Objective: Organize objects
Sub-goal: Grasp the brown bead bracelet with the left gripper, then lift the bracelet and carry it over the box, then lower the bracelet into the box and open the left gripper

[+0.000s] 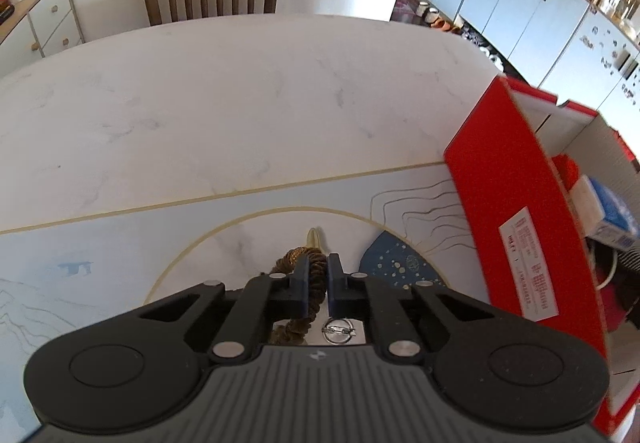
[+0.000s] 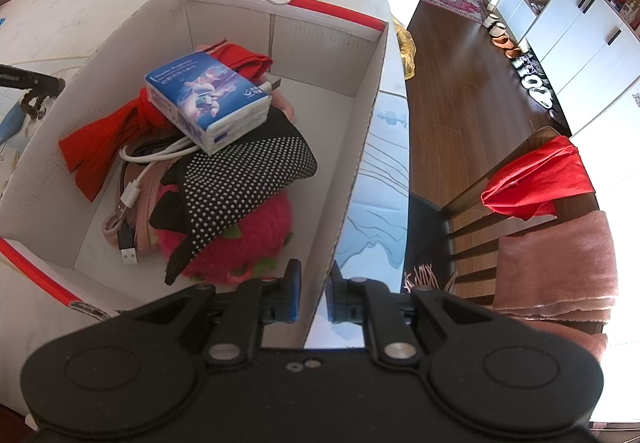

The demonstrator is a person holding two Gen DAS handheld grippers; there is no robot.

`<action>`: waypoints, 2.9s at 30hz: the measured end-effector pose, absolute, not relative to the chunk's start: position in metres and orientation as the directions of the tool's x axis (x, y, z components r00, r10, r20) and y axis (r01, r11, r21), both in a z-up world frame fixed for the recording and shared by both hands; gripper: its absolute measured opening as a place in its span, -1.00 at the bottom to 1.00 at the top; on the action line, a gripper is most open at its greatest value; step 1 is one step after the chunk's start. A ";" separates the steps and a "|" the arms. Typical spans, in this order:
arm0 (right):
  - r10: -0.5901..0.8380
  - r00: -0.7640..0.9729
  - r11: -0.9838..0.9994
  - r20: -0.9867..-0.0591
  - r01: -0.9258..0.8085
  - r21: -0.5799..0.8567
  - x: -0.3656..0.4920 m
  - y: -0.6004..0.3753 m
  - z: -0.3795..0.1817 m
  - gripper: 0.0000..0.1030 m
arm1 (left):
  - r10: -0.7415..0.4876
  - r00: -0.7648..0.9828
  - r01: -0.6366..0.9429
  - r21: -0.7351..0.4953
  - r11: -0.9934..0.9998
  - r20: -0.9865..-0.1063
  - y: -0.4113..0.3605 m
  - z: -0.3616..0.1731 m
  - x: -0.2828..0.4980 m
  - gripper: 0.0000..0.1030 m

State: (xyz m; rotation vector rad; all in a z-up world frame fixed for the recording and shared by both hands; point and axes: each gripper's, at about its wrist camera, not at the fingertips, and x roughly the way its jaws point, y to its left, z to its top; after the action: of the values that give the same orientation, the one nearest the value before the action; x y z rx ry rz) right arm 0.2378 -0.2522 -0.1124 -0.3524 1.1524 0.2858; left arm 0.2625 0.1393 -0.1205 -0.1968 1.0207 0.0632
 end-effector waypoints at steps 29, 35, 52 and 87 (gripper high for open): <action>0.068 0.392 0.908 -0.917 -0.405 -0.106 0.237 -0.258 -0.114 -0.85 | -0.274 0.611 0.147 -0.234 0.961 -0.742 0.010 0.010 0.248 -0.86; 0.072 0.394 0.908 -0.916 -0.406 -0.104 0.237 -0.259 -0.116 -0.85 | -0.328 0.573 0.227 -0.239 0.944 -0.751 -0.034 0.003 0.254 -0.86; 0.073 0.397 0.904 -0.915 -0.414 -0.107 0.239 -0.257 -0.117 -0.85 | -0.240 0.485 0.280 -0.110 0.954 -0.841 -0.092 -0.066 0.274 -0.86; 0.074 0.395 0.905 -0.916 -0.412 -0.104 0.239 -0.257 -0.116 -0.83 | -0.323 0.487 0.247 -0.226 0.942 -0.812 -0.057 -0.042 0.255 0.19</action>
State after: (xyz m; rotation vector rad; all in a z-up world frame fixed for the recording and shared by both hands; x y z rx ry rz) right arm 0.2385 -0.2574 -0.1164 -0.3390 1.1282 0.3156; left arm 0.2550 -0.0572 -0.0424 -0.0824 1.0044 -0.3470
